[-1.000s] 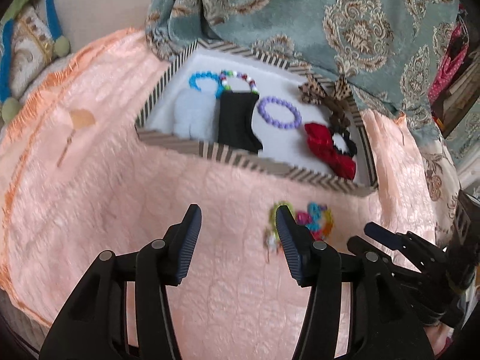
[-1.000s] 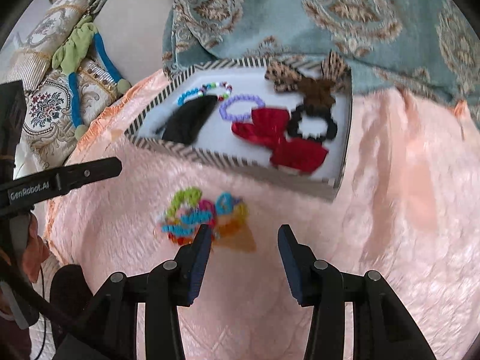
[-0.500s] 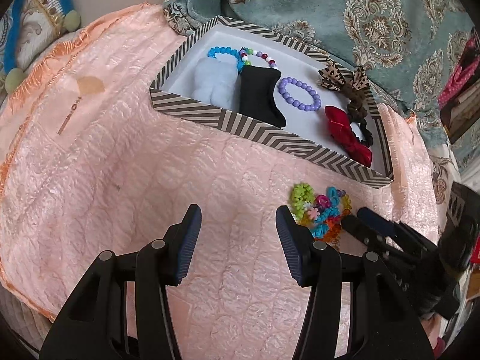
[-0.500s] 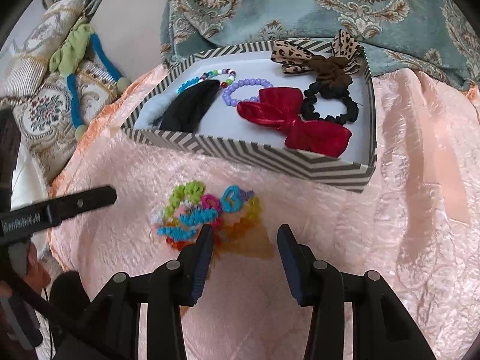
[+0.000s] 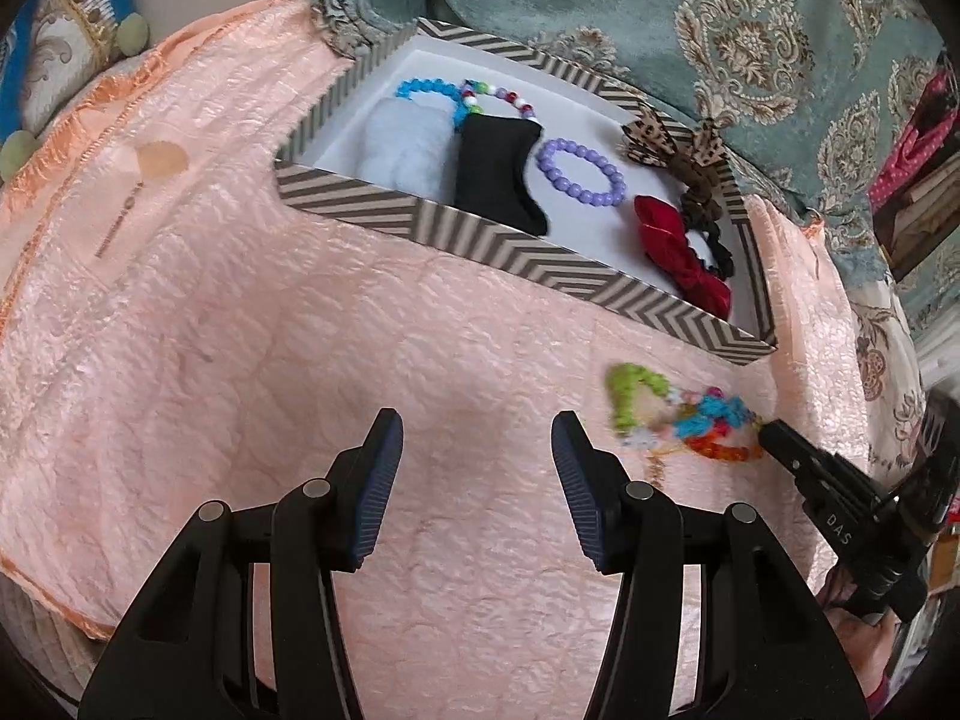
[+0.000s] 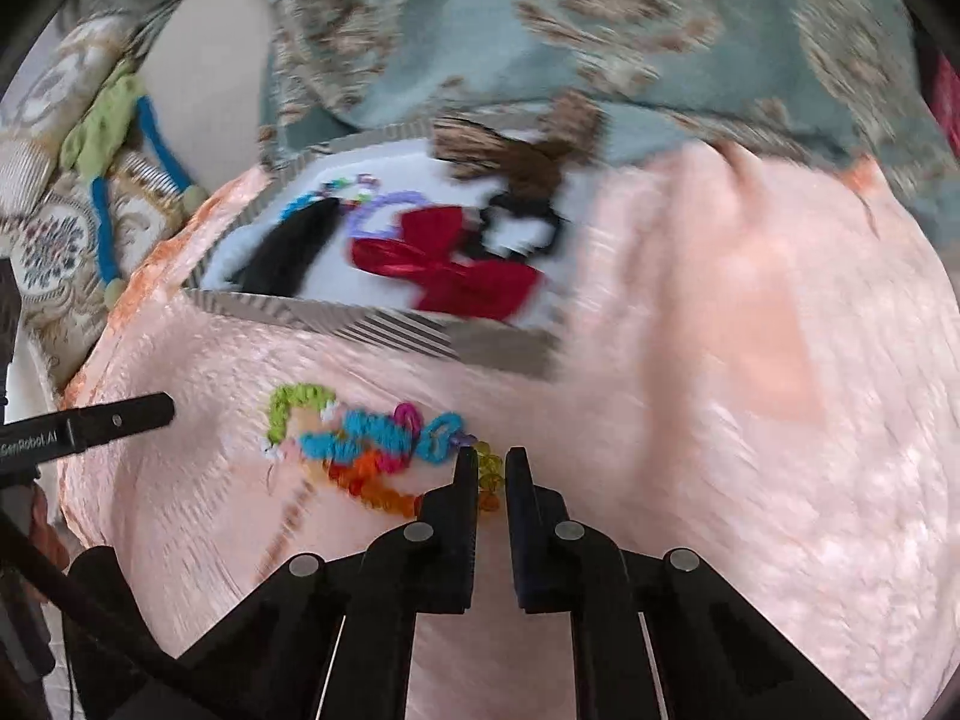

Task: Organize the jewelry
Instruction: 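Grasp the green flower bracelet with the left tool while the right tool grasps the orange bead bracelet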

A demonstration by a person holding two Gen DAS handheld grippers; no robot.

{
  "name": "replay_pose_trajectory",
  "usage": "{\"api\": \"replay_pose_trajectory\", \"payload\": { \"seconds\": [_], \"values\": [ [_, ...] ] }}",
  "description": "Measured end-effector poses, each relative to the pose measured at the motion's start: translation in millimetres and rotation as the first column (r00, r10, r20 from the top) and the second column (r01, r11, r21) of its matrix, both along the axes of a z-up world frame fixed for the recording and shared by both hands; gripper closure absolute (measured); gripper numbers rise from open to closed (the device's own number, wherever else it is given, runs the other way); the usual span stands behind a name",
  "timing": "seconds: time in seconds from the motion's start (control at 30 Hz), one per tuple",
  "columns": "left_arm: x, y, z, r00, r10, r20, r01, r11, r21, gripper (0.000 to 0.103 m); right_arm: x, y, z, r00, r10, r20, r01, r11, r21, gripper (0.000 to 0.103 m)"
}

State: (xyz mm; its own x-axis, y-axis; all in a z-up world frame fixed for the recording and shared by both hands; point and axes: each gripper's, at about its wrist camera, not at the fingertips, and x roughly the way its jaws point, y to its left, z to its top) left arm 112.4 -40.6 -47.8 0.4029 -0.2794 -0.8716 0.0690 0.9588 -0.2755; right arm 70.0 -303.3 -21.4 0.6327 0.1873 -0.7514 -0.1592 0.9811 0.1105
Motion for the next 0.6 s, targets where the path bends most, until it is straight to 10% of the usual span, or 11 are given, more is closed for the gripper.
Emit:
{"api": "replay_pose_trajectory", "payload": {
  "seconds": [0.6],
  "values": [
    [14.8,-99.9,-16.4,0.991,-0.124,-0.045,0.121,0.99,-0.065,0.046,-15.7,-40.5,-8.1,0.999,-0.037,-0.02,0.038,0.995,0.091,0.095]
  ]
}}
